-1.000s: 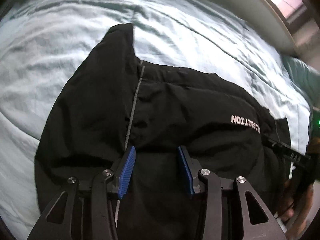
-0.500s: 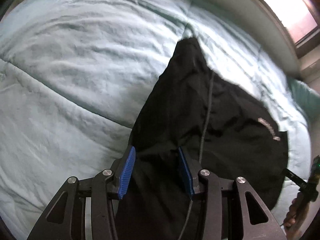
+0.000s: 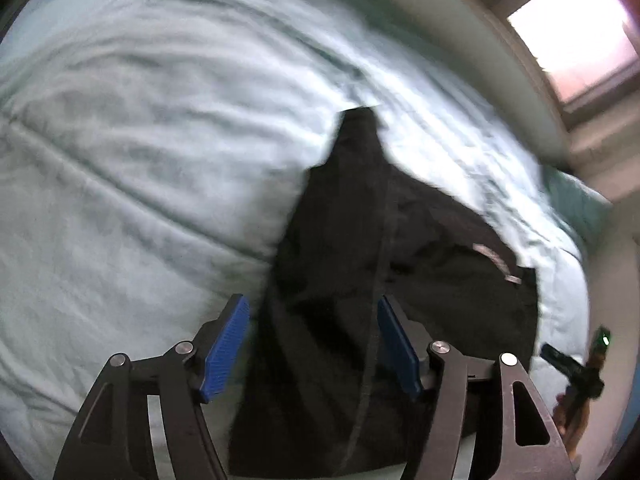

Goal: Fold large clothes

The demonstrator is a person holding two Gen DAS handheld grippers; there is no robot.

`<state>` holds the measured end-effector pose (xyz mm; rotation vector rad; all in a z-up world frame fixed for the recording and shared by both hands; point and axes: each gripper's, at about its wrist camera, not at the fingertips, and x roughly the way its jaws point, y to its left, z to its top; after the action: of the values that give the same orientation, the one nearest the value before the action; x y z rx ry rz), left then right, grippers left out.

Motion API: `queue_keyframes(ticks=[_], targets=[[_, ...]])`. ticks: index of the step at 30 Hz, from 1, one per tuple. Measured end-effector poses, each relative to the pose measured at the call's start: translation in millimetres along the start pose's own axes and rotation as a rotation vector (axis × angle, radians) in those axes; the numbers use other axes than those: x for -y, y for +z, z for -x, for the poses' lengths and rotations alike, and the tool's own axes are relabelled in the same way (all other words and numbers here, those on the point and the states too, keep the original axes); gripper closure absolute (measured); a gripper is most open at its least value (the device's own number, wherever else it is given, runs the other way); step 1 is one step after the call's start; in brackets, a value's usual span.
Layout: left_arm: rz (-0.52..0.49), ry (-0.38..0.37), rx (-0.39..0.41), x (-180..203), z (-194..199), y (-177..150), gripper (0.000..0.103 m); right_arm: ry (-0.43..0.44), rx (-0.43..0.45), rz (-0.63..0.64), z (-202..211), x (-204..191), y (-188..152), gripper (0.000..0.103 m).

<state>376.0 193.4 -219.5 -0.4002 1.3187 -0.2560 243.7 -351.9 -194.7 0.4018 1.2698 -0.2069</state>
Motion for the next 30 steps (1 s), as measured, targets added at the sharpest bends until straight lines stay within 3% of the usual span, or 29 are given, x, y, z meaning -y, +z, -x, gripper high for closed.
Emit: queue_keyframes(ticks=[6, 12, 18, 22, 27, 30], targets=[[0.054, -0.128, -0.147, -15.5, -38.3, 0.4, 0.034, 0.022, -0.022, 0.023, -19.9, 0.8, 1.2, 0.028], [0.051, -0.198, -0.193, -13.1, -60.7, 1.5, 0.034, 0.053, -0.034, 0.068, -37.3, 2.3, 8.5, 0.025], [0.034, -0.216, -0.211, -7.8, -74.5, 2.5, 0.034, 0.081, -0.073, 0.077, -61.6, 9.9, 14.4, 0.009], [0.025, -0.231, -0.221, -3.9, -83.0, 5.0, 0.033, 0.198, -0.124, 0.017, -84.3, 25.9, 18.2, 0.004], [0.02, -0.269, -0.234, 5.2, -99.9, 3.9, 0.028, 0.42, -0.175, -0.095, -122.5, 36.8, 22.8, 0.003], [0.042, -0.297, -0.207, 7.6, -106.1, 3.1, 0.029, 0.48, -0.172, -0.118, -130.4, 29.8, 24.5, 0.012]])
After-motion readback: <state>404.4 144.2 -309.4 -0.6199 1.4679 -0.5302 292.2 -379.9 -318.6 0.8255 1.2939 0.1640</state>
